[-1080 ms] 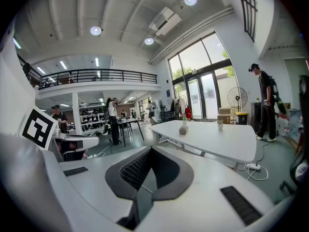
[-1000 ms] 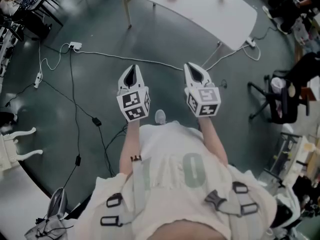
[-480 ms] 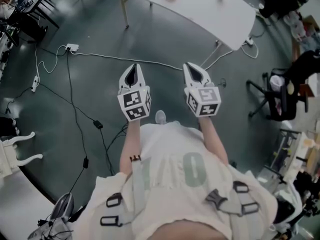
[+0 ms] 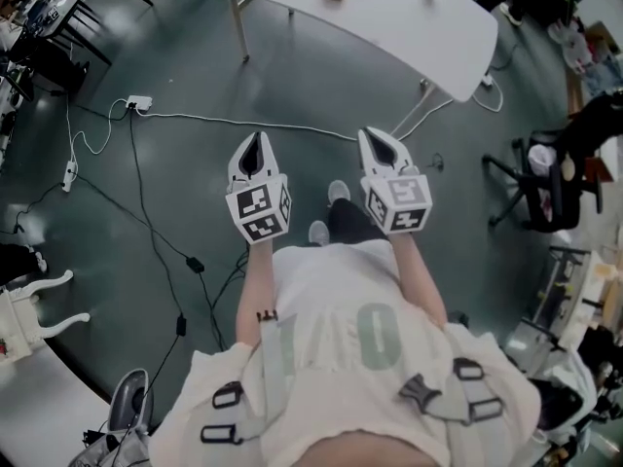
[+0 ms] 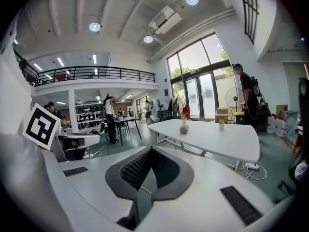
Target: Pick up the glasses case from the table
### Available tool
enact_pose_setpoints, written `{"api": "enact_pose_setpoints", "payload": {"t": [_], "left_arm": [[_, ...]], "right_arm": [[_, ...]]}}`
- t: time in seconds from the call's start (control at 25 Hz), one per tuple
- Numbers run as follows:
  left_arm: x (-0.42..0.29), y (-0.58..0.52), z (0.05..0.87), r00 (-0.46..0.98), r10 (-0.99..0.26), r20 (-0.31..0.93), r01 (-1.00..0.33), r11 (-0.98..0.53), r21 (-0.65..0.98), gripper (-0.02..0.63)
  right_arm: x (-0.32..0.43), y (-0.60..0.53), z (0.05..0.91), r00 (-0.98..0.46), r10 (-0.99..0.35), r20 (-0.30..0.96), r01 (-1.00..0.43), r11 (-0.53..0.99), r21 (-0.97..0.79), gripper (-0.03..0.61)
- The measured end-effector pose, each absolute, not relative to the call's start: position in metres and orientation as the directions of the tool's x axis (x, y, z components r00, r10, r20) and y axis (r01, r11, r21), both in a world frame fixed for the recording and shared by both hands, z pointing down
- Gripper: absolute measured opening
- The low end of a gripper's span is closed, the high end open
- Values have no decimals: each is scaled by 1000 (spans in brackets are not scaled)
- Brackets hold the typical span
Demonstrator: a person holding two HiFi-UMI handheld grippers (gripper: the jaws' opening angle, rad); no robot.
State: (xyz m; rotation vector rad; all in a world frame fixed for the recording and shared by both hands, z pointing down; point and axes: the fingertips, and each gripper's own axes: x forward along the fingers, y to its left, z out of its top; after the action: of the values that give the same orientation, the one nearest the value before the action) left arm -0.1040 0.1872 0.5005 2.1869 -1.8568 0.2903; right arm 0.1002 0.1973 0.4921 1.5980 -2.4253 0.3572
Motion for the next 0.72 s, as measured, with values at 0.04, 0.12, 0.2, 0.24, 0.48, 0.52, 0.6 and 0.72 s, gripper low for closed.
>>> {"api": "enact_pose_setpoints", "payload": {"t": [0.04,0.12,0.2,0.24,0.48,0.52,0.6,0.72], "left_arm": [[-104,185,502,165,-935,315,-986,-152,67,3],[-102,180,502,169,-934,314,-985,-156,67,3],[-101,175,501,174,-937,304,-985,-160,69,3],[-102,171,501,174,-939,297,-985,-160,70,3],[-103,130,505,169,-941,292,-986,-159,57,3],[-103,122,505,168,-942,292,-986,-159,52,3],[-104,105,506,169,-943,288,-986,-163,45,3],[-106,72,501,173,-950,258,-985,-172,29,3]], "right_arm": [[100,195,493,-389,-868,310,-920,382,-85,2],[99,190,495,-391,-866,312,-919,384,-87,2],[96,183,497,-395,-864,311,-917,389,-85,2],[94,178,498,-399,-864,309,-916,393,-82,2],[93,134,504,-406,-866,293,-913,400,-84,2],[94,124,504,-404,-868,289,-914,396,-89,2],[94,104,502,-402,-873,275,-915,391,-97,2],[93,70,504,-388,-883,263,-921,378,-91,2]]}}
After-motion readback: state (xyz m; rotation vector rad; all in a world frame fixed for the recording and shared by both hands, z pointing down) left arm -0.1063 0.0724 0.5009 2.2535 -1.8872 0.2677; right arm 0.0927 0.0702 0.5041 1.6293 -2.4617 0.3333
